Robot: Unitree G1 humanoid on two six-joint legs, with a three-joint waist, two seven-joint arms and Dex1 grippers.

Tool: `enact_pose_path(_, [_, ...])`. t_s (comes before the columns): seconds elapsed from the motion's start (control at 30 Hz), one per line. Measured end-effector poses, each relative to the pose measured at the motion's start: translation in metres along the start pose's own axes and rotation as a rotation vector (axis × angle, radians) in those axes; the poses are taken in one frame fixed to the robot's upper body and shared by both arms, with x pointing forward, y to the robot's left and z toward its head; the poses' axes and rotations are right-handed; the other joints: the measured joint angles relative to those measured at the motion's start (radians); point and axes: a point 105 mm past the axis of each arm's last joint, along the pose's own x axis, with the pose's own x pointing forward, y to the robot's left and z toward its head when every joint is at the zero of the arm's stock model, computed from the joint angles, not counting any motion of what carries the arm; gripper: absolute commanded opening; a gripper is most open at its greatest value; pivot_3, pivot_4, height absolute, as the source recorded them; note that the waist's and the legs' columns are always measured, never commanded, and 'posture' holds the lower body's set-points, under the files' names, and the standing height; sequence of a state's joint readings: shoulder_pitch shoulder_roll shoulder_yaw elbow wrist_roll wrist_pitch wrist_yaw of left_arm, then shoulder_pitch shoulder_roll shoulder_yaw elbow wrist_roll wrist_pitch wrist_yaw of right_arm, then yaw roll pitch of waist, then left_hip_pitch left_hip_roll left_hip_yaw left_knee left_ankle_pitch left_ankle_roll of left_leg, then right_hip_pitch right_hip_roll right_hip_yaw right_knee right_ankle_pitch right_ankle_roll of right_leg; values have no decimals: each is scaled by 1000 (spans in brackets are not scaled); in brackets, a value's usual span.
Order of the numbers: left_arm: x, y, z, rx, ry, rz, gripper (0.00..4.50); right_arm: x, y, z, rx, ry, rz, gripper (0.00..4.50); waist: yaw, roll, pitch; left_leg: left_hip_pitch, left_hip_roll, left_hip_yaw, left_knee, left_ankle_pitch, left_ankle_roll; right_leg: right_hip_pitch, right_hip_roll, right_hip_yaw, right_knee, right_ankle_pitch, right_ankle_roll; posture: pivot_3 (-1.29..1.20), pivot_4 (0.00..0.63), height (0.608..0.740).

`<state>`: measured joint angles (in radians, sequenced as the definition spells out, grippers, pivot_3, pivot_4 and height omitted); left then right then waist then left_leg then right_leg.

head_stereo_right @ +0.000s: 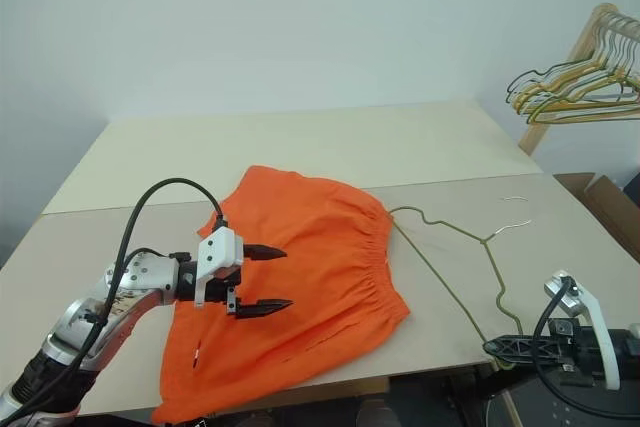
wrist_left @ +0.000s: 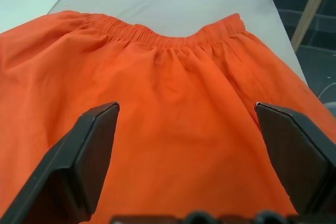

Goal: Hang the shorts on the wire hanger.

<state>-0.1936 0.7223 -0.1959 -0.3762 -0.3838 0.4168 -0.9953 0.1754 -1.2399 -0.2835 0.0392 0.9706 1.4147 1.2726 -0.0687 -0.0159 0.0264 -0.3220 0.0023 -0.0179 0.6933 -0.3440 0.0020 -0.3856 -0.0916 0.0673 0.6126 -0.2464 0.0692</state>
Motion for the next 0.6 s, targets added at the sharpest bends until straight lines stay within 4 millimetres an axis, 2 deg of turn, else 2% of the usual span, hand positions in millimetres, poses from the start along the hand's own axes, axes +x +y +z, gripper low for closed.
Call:
enact_pose_path(0.27, [-3,-3,-5,-1,26,-2,4484,1,-24,-2,44,24,-72,0,1,1,0,1,0,0,1,0,0,-1,0,1,0,1,1,-102,0,740])
enact_pose_path(0.6, [-7,-5,-7,0,37,6,4484,6,-20,-3,-8,50,-26,0,6,1,0,1,0,0,1,0,0,-1,0,1,0,1,2,-88,0,740])
